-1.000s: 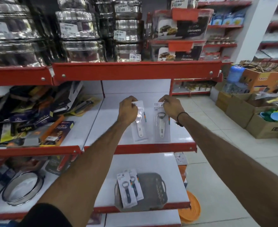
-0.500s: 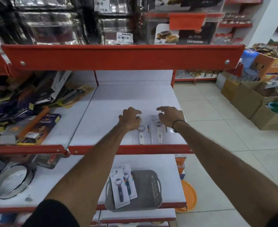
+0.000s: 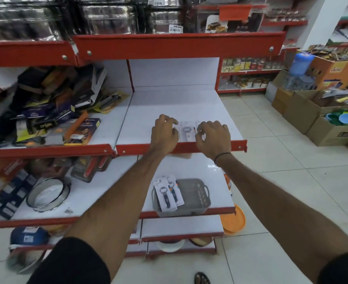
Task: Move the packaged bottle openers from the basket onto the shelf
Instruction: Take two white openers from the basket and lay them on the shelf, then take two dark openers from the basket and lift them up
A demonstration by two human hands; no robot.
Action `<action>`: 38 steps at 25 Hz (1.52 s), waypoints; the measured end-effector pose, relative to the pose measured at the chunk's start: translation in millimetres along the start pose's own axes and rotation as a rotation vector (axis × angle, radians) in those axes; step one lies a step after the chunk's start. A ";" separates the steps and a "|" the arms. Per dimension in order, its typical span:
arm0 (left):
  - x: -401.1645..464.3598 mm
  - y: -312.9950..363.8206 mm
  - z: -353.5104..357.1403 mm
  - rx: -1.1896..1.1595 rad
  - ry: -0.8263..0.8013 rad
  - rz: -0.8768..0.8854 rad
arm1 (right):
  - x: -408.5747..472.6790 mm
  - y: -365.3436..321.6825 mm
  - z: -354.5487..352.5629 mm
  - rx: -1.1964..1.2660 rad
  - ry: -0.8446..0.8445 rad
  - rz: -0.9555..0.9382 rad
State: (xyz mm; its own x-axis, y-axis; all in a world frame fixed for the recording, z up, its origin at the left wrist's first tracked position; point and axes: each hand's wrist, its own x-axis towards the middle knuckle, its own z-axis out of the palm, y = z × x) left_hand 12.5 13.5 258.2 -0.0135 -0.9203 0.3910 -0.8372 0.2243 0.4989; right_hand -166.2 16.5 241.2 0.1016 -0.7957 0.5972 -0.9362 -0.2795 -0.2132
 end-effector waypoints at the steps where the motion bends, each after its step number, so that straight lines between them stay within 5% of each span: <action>1: -12.0 -0.1 -1.6 -0.018 0.042 0.004 | -16.0 -8.7 1.6 0.002 0.038 -0.032; 6: -80.5 -21.4 13.4 -0.079 0.121 -0.019 | -86.5 -41.7 31.6 0.058 -0.005 -0.112; 11: -141.1 -84.6 63.8 -0.005 -0.116 -0.212 | -121.6 -47.3 78.1 0.036 -0.381 -0.030; 18: -121.5 -143.9 130.4 0.150 -0.407 -0.389 | -95.4 -25.2 155.1 0.007 -0.825 0.039; 26: -72.5 -190.2 177.7 0.308 -0.439 -0.376 | -54.0 -19.9 256.5 -0.032 -1.166 -0.144; 30: -65.5 -194.4 169.3 0.250 -0.403 -0.358 | -51.2 -17.8 251.3 -0.109 -0.984 -0.242; 38: -80.3 -151.6 101.0 -0.042 -0.370 -0.298 | -70.3 -24.5 161.5 0.015 -0.747 -0.119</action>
State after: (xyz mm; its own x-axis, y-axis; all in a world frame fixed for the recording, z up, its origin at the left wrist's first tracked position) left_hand 85.2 21.0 73.1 0.0233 -0.9972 -0.0715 -0.8113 -0.0606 0.5815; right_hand -96.0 -7.5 79.6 0.4079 -0.9107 -0.0646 -0.9005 -0.3895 -0.1933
